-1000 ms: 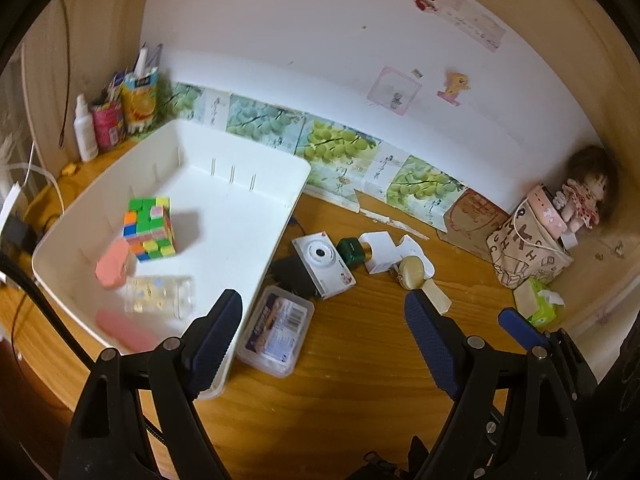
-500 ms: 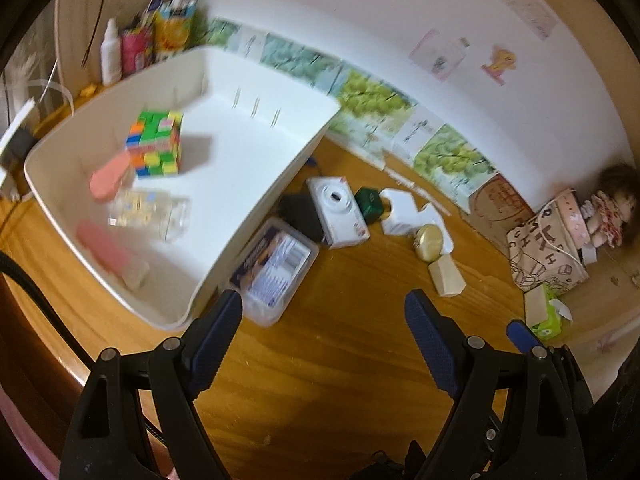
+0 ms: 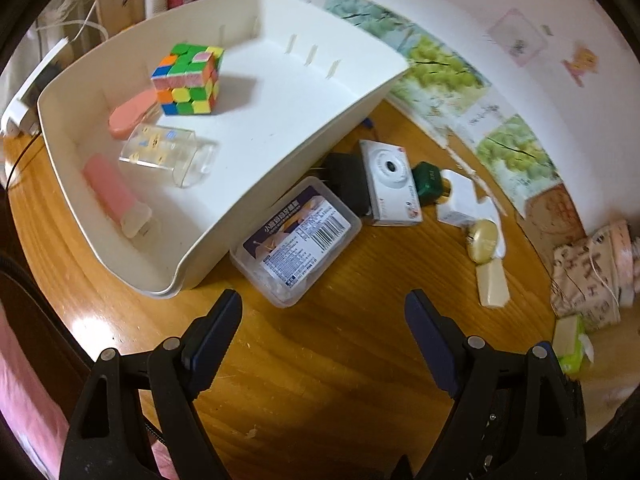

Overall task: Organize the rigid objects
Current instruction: 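Move both tools from the tray toward the blue-labeled clear box and beige wedge, then grasp the blue-labeled clear box with the left tool while the right tool grasps the beige wedge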

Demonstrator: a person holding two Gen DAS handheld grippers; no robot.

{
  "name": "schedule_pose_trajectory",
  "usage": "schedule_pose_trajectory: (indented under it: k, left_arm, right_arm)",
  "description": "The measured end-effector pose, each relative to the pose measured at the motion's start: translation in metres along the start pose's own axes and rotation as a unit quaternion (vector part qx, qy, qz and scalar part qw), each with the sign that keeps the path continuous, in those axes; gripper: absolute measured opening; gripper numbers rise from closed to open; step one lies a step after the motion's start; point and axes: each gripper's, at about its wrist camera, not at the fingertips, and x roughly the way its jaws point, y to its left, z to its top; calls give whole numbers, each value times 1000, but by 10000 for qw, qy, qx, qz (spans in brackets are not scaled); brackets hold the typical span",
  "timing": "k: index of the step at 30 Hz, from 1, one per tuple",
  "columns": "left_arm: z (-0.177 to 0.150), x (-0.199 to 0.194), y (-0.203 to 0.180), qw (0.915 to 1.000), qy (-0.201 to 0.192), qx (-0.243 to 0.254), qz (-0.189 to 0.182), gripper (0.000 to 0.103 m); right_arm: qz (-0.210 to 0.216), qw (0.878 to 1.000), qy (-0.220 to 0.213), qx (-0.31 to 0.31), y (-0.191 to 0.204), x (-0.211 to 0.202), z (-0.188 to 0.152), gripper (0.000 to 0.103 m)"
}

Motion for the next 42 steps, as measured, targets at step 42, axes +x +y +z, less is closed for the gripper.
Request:
schedule_pose_trajectory:
  k: [42]
  left_arm:
    - [51,75,10,9514,954,-2702,1131,97]
  right_arm:
    - [32,9949,888,471,-74,114,10,80]
